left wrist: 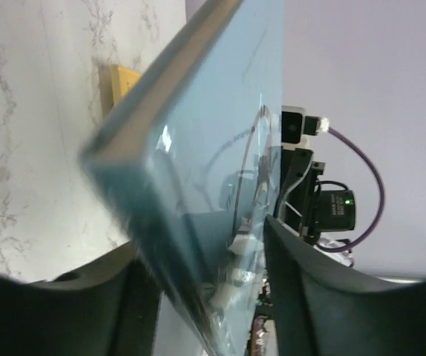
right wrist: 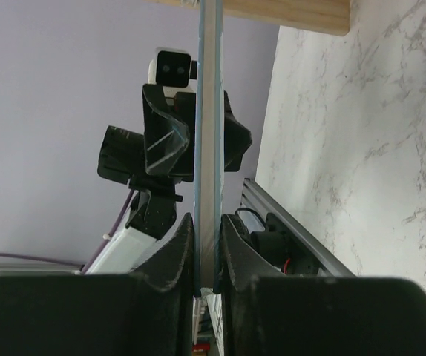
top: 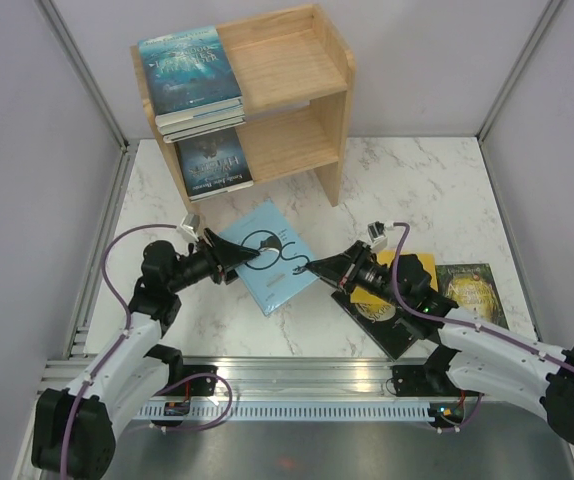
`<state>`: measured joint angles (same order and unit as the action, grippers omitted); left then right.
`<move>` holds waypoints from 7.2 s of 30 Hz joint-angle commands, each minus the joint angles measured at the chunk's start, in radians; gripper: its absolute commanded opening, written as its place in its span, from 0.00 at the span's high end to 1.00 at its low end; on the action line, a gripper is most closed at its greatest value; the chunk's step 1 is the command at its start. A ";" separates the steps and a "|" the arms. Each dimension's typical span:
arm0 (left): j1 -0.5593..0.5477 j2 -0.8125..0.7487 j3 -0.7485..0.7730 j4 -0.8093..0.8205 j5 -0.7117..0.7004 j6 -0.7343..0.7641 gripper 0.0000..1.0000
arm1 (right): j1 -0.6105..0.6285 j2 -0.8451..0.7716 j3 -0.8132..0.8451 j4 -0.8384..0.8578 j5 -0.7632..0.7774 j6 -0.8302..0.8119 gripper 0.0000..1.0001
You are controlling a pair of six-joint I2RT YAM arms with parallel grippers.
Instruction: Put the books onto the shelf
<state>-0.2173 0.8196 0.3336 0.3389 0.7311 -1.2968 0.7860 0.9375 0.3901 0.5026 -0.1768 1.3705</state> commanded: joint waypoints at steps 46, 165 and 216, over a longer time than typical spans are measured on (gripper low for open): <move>0.004 -0.438 0.751 -1.448 -0.619 0.723 0.00 | -0.134 0.881 1.154 -0.205 -0.013 -0.002 1.00; -0.522 0.717 -0.251 0.376 -0.150 0.298 0.18 | -0.286 -0.076 -0.106 -0.684 -0.018 -0.291 0.09; -0.545 -0.029 0.237 -0.281 -0.489 0.291 0.98 | -0.206 -0.223 -0.071 -0.171 -0.216 -0.094 0.02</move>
<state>-0.7731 0.8585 0.5724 -0.0841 0.2779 -0.9733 0.5655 0.7216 0.3599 0.0490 -0.3405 1.1416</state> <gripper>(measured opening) 0.168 0.982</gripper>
